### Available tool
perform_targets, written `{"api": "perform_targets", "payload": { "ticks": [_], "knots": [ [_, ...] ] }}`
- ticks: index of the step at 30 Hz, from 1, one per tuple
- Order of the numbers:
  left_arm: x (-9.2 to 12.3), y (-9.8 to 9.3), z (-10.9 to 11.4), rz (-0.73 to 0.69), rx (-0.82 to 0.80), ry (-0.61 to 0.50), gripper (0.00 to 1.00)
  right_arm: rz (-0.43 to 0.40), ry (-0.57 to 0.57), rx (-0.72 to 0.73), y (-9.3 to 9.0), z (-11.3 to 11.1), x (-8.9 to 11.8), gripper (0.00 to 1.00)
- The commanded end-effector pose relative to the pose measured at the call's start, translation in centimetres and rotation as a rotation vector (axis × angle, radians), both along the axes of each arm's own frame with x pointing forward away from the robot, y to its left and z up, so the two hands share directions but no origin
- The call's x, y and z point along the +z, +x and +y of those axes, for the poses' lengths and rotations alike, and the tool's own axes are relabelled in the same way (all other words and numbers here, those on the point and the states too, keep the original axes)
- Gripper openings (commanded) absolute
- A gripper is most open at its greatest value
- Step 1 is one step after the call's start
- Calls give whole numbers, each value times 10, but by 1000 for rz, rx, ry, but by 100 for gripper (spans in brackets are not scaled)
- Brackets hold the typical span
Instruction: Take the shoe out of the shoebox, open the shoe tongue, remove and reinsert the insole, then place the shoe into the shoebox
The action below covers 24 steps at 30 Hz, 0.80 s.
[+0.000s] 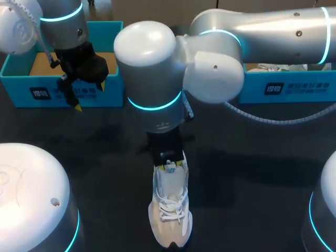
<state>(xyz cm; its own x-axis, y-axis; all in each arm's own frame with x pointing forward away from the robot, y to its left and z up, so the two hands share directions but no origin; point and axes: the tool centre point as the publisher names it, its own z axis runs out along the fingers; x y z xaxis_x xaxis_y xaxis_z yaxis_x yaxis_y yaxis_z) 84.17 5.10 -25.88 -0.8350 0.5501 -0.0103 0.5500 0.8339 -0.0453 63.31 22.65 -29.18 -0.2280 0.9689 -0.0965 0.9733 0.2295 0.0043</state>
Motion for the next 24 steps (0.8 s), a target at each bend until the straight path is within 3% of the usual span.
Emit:
{"api": "perform_targets", "payload": {
  "ticks": [1, 6, 7, 8, 9, 10, 12, 16, 18, 24],
  "knots": [
    [0, 0, 0, 0, 0, 2, 100, -6, -1, 108, 1, -8, 16, 38],
    [0, 0, 0, 0, 0, 2, 100, -20, -4, 269, 6, -8, 23, 52],
    [0, 0, 0, 0, 0, 2, 100, -18, -8, 292, 7, -8, 24, 71],
    [0, 0, 0, 0, 0, 2, 100, -19, -10, 325, 8, -8, 24, 78],
    [0, 0, 0, 0, 0, 2, 100, -23, -5, 363, 9, -8, 25, 93],
    [0, 0, 0, 0, 0, 2, 100, -24, -8, 374, 10, -9, 25, 100],
    [0, 0, 0, 0, 0, 2, 100, -27, -6, 441, 12, -10, 26, 100],
    [0, 0, 0, 0, 0, 2, 100, -24, 33, 708, 15, -12, 29, 100],
    [0, 0, 0, 0, 0, 2, 100, 8, 109, 961, 16, -12, 29, 100],
    [0, 0, 0, 0, 0, 2, 100, 8, 109, 961, 16, -12, 29, 100]
  ]
}}
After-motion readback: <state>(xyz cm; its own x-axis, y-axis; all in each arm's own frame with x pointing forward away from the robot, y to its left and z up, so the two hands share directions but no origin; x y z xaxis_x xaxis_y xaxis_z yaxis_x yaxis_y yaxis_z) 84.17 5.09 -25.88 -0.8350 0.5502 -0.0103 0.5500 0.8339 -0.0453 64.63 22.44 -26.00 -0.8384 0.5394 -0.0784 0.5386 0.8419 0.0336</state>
